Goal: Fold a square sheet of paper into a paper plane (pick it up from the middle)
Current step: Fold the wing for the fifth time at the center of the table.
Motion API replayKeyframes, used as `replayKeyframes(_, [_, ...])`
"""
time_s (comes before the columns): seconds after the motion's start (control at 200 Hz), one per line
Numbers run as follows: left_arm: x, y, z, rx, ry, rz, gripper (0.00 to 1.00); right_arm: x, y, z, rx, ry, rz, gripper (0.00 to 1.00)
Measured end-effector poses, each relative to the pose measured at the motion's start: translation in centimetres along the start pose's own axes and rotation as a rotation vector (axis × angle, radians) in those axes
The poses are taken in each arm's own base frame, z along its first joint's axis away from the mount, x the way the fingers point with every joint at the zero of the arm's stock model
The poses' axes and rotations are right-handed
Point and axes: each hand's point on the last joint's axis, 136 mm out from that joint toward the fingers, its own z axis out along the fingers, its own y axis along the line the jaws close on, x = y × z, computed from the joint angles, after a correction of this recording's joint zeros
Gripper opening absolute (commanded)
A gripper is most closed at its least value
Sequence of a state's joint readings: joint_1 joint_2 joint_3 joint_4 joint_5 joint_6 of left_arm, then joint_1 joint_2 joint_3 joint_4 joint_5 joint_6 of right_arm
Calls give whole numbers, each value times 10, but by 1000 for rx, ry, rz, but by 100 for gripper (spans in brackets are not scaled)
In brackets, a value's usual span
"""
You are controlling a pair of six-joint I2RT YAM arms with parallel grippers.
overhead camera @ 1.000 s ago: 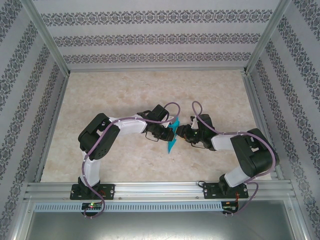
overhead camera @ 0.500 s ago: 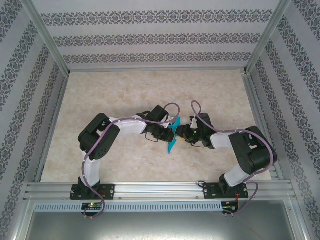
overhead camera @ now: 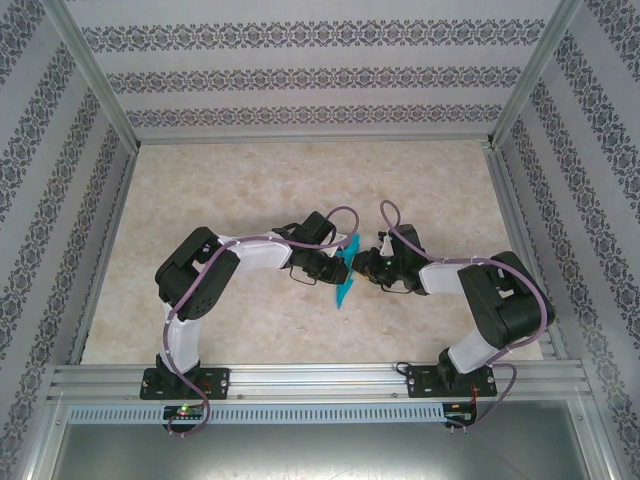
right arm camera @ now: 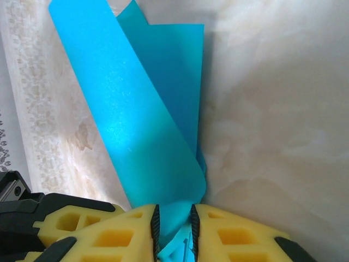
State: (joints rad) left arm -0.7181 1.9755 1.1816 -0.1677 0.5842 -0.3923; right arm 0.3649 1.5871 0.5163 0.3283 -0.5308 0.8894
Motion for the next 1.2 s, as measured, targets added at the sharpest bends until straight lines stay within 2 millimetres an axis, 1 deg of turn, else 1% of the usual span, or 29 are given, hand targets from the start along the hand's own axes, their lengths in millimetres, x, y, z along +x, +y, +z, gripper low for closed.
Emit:
replayKeyframes(0.17, [1, -1, 0, 7, 3, 0, 17, -1, 2, 3, 14, 5, -20, 21])
replayKeyframes(0.275, [1, -2, 0, 10, 3, 1, 18, 0, -3, 7, 35, 17, -21, 20])
replayKeyframes(0.405, [0, -3, -1, 13, 1, 4, 20, 0, -3, 10, 65, 30, -41, 17])
replayKeyframes(0.475, [-1, -5, -3, 17, -2, 9, 23, 0, -4, 11, 86, 37, -54, 16])
replayKeyframes(0.58, [-3, -8, -7, 20, -10, 18, 31, 0, -6, 12, 110, 47, -65, 15])
replayKeyframes(0.679, [-7, -14, -14, 26, -28, 33, 36, 0, -7, 13, 127, 52, -78, 14])
replayKeyframes(0.799, [-12, -22, -31, 16, -66, 52, 43, 0, -8, 13, 132, 55, -82, 12])
replayKeyframes(0.909, [-12, -24, -49, -18, -107, 45, 44, 0, -8, 13, 132, 55, -85, 12])
replayKeyframes(0.984, [-6, -20, -57, -53, -127, 21, 44, 0, -8, 13, 133, 56, -85, 12])
replayKeyframes(1.044, [2, -15, -58, -82, -131, -3, 44, 1, -8, 13, 133, 56, -85, 12])
replayKeyframes(1.129, [19, -11, -51, -130, -112, -25, 44, 1, -8, 13, 132, 56, -85, 11])
replayKeyframes(1.204, [33, -13, -42, -162, -95, -29, 42, 1, -8, 13, 132, 56, -85, 11])
